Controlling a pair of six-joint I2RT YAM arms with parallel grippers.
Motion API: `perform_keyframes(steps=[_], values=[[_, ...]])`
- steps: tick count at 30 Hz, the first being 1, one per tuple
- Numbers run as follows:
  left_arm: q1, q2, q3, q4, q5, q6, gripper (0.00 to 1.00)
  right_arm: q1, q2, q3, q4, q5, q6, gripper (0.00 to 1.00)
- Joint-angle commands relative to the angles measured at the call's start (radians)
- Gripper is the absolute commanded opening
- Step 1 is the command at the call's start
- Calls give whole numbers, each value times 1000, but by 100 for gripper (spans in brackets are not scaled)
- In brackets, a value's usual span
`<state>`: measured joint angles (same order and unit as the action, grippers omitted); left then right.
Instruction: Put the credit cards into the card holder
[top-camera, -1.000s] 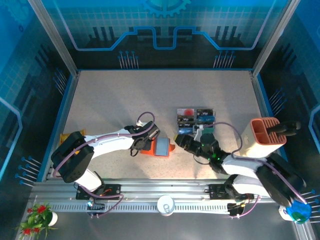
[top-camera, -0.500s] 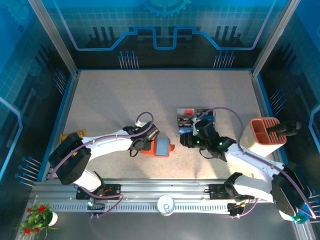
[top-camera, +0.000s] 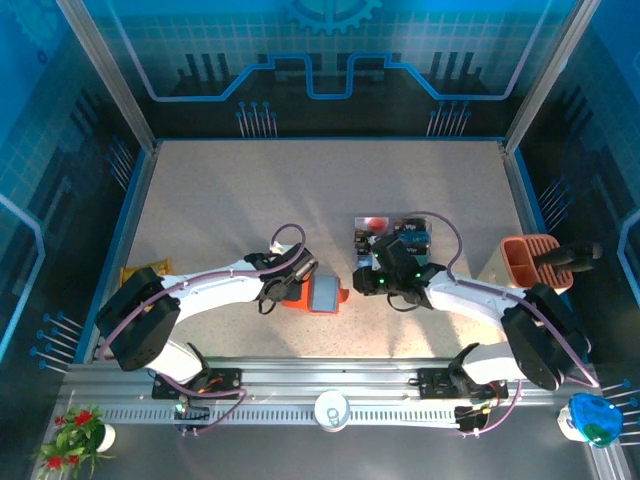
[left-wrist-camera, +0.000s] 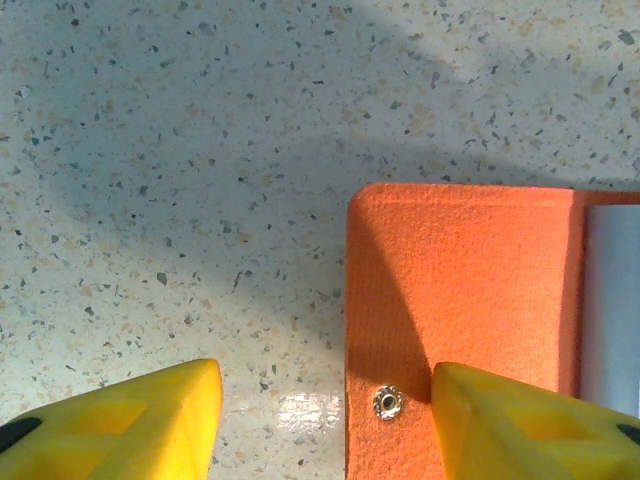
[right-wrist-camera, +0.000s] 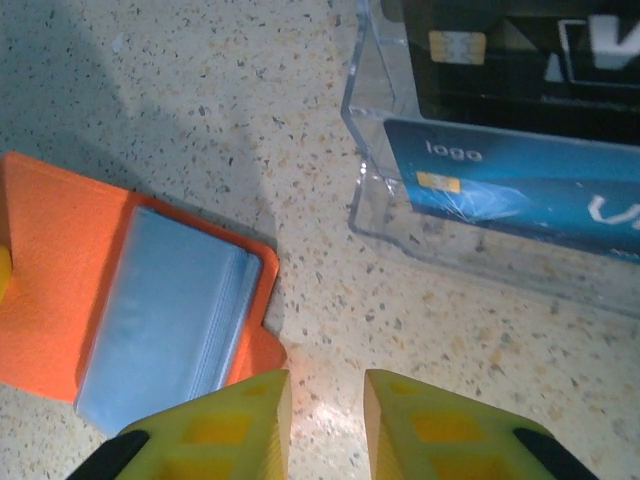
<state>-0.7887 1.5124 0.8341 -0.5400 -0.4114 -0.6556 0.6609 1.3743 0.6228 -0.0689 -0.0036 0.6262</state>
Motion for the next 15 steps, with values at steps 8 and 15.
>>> perform_keyframes(steps=[8,15], values=[[-12,-10,1,1,9,-21,58,-3,144,93,55,22,-16,23],[-14,-20,4,-5,8,-19,58,-44,196,144,54,36,-35,23]])
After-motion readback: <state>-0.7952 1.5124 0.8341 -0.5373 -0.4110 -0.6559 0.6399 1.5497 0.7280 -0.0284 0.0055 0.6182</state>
